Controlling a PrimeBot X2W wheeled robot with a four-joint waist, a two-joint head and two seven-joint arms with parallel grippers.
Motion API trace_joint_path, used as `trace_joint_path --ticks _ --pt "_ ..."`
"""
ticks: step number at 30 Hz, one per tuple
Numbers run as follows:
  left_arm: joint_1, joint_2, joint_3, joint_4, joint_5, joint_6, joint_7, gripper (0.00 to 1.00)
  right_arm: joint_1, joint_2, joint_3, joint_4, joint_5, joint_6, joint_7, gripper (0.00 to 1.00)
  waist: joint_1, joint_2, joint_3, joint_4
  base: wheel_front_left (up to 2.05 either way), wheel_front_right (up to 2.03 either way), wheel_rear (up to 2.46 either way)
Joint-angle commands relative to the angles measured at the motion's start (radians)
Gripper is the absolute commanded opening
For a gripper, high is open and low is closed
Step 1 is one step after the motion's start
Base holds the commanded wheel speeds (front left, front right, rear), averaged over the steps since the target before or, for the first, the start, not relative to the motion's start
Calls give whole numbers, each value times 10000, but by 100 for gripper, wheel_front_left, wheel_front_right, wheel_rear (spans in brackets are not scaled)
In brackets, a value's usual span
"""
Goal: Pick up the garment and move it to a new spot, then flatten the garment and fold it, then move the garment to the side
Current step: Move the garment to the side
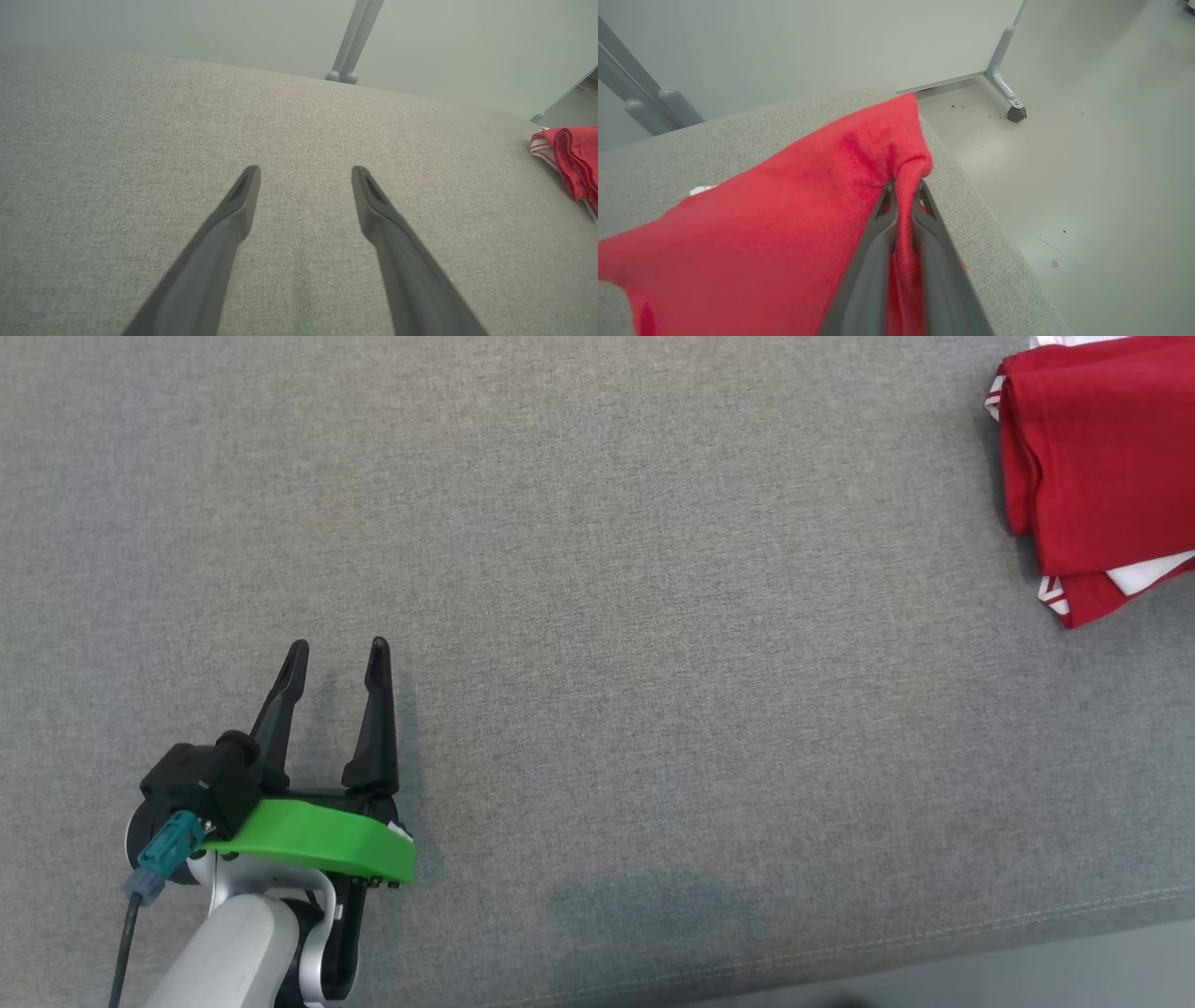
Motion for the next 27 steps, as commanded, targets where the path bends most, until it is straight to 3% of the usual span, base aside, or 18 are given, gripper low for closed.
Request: trace_joint_path --ticks 1,5,6,7,8,19,27 --pt "-228 112 -20 -67 95 13 38 100 -262 -77 -255 390 -332 0 -289 0 -1 -1 270 219 0 0 0" --pt "-288 165 -68 -118 139 33 108 100 -539 -158 -728 1110 -936 0 -838 0 -1 -1 410 304 0 0 0" --pt "-314 180 -82 -136 158 40 139 100 -623 -236 -835 1268 -1139 -2 -997 24 -1 -1 439 318 0 0 0" --pt "-334 199 -91 -159 166 40 150 100 -706 -269 -915 1417 -1370 -2 -1137 76 -1 -1 472 326 0 0 0" --pt "-350 221 -96 -181 168 53 176 100 -777 -285 -1000 1559 -1565 -2 -1275 100 -1 -1 502 334 0 0 0" --pt "-373 363 -59 -272 182 178 239 100 -1106 -3 -1943 2216 -2959 -2 -2084 100 -1 -1 501 199 0 0 0" --pt "-370 353 -68 -165 104 123 146 100 -1268 684 -1545 2182 -3340 -2 -2451 100 -1 -1 -163 -109 0 0 0"
